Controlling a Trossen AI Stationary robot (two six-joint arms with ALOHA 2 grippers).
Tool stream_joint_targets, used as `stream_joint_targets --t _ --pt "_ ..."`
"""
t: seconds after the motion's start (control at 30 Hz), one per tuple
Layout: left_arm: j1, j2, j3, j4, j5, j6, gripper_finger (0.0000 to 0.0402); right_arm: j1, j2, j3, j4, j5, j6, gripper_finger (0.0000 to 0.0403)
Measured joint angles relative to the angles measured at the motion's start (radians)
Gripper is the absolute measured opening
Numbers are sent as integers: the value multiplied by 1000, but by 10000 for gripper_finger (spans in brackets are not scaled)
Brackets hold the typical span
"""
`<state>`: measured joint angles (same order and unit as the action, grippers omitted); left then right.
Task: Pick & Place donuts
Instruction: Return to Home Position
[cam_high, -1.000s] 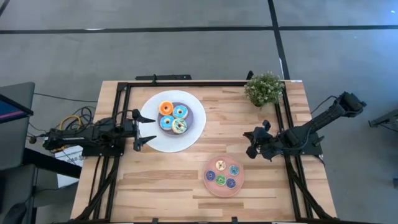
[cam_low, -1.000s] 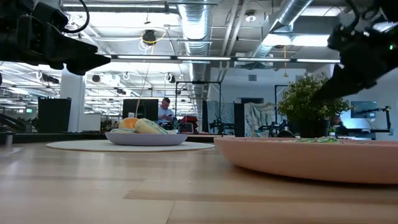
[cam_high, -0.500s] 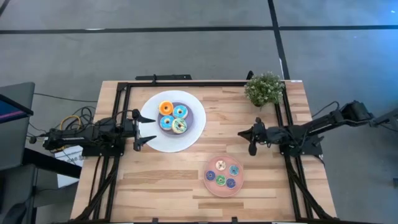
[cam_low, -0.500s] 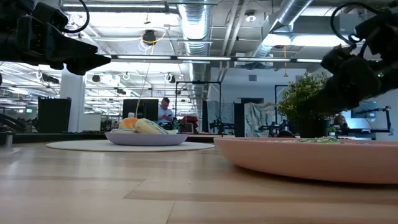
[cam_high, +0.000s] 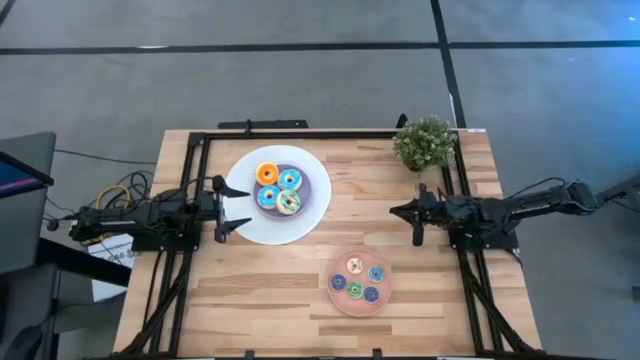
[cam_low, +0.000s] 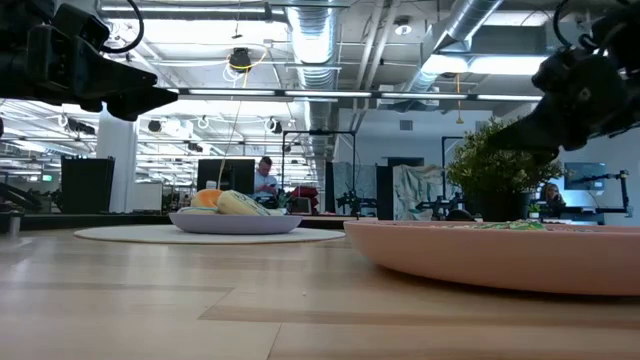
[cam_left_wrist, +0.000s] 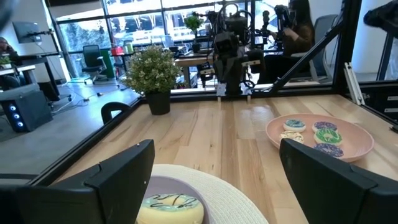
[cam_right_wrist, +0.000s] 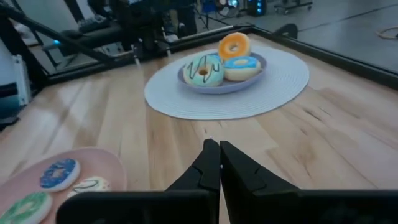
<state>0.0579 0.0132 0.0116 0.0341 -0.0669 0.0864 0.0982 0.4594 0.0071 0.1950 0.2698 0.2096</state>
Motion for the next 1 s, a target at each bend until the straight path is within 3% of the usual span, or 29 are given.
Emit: stream_joint_targets --t 0.13,0.43,0.63,1.0 --pt "0 0 0 0 0 -1 341 0 -165 0 -143 -13 -2 1" --pt "0 0 0 0 1 0 340 -16 -409 6 -184 -187 -105 0" --pt "0 0 0 0 2 -3 340 -50 -459 17 -229 -278 -105 0" --pt "0 0 0 0 2 0 340 -88 -458 106 -505 -271 -22 0"
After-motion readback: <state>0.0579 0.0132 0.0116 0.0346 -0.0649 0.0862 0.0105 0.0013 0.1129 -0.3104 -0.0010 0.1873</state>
